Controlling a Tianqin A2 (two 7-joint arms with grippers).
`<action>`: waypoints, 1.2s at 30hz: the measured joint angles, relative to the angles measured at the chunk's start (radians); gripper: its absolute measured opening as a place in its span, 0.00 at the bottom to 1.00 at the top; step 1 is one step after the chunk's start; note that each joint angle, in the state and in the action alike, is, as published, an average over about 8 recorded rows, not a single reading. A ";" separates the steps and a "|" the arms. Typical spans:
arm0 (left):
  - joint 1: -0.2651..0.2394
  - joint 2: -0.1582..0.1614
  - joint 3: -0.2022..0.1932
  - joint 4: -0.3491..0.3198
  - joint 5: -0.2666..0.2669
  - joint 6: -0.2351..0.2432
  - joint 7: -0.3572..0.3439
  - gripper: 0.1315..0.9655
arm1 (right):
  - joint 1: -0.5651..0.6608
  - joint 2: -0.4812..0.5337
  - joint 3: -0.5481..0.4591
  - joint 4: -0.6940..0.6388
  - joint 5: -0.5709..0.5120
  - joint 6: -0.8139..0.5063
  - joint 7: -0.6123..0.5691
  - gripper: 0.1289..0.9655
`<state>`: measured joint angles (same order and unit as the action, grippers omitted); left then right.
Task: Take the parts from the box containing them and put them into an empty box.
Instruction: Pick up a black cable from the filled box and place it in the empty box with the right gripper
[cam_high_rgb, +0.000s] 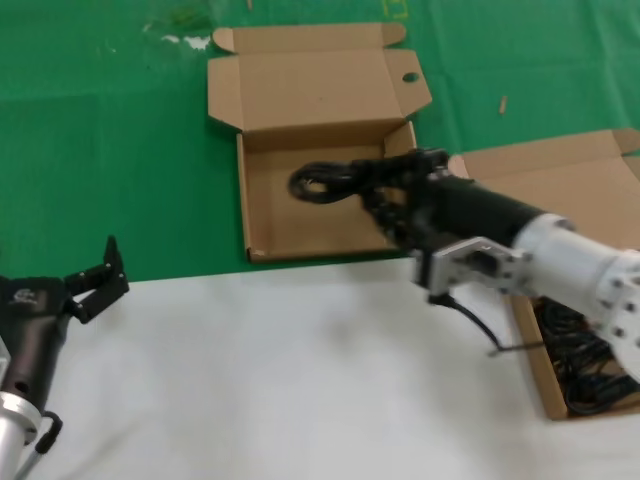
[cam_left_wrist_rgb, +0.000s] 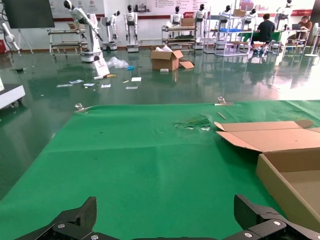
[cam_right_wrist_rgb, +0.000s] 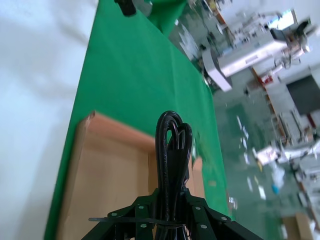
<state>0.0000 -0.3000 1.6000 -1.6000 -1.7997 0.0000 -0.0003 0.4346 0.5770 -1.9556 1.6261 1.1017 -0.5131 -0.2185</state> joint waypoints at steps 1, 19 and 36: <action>0.000 0.000 0.000 0.000 0.000 0.000 0.000 1.00 | 0.020 -0.022 -0.017 -0.018 -0.007 0.000 -0.017 0.11; 0.000 0.000 0.000 0.000 0.000 0.000 0.000 1.00 | 0.168 -0.125 -0.119 -0.266 0.007 0.045 -0.231 0.11; 0.000 0.000 0.000 0.000 0.000 0.000 0.000 1.00 | 0.171 -0.126 -0.119 -0.274 0.008 0.046 -0.235 0.15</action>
<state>0.0000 -0.3000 1.6001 -1.6000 -1.7996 0.0000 -0.0005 0.6059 0.4513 -2.0748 1.3525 1.1101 -0.4672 -0.4536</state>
